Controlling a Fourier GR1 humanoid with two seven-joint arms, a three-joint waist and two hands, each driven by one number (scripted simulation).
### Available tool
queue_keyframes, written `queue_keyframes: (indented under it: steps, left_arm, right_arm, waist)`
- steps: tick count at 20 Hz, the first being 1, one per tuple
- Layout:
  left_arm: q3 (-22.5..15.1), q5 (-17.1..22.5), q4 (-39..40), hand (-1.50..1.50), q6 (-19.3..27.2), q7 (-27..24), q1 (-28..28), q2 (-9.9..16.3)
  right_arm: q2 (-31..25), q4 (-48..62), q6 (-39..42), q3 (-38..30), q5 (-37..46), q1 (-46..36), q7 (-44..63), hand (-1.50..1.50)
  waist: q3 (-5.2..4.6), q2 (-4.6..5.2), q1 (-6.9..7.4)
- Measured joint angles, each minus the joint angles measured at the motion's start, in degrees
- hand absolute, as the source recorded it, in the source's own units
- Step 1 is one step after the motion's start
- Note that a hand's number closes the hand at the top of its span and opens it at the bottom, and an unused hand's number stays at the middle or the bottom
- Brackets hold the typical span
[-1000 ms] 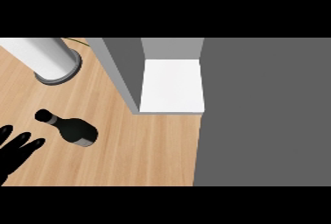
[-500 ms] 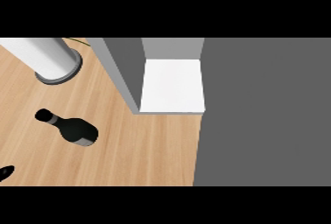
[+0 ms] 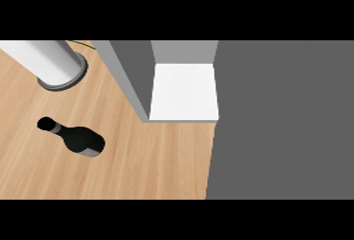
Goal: Pick up the wine, place it into the cabinet and close the cabinet
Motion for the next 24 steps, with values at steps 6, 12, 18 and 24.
queue_keyframes:
  steps: [6,12,18,24]
  left_arm:
    - [-0.26,-1.60,1.72,-1.50,3.98,3.08,-2.27,-1.70]
    - [1.95,-4.58,8.53,-1.50,2.77,4.14,-6.12,-2.67]
    - [4.28,-9.86,17.65,-1.50,-0.24,2.66,-10.69,-4.40]
    - [6.51,-15.93,26.85,-1.50,-3.24,0.31,-14.57,-5.39]
  right_arm:
    - [0.97,-0.84,-0.78,3.09,1.64,0.23,1.06,-1.50]
    - [0.75,-1.05,0.32,1.95,1.84,1.11,0.52,-1.50]
    - [0.97,-1.00,0.00,0.86,1.99,-1.45,1.86,-1.50]
    - [1.18,-1.25,-0.11,0.53,2.04,-2.60,3.36,-1.50]
  waist:
    - [0.00,0.04,-0.27]
    - [0.00,0.08,-0.42]
    - [-0.01,0.11,-0.46]
    - [-0.02,0.12,-0.49]
